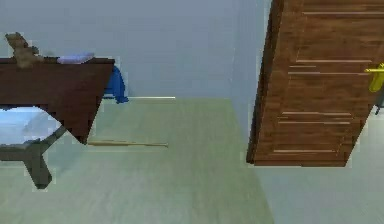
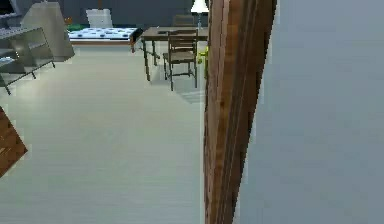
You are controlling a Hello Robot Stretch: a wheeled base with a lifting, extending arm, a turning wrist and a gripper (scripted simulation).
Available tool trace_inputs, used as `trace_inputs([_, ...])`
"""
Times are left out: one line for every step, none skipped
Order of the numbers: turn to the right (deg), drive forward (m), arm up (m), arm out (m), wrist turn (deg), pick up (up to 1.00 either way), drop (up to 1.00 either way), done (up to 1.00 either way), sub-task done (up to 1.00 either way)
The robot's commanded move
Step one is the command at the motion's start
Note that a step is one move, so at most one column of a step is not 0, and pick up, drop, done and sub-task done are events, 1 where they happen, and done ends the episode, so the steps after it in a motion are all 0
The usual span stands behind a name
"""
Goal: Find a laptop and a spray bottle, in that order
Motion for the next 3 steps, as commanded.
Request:
trace_inputs([45.0,0.00,0.00,0.00,0.0,0.00,0.00,0.00,0.00])
trace_inputs([24.0,0.00,0.00,0.00,0.0,0.00,0.00,0.00,0.00])
trace_inputs([0.0,1.00,0.00,0.00,0.0,0.00,0.00,0.00,0.00])
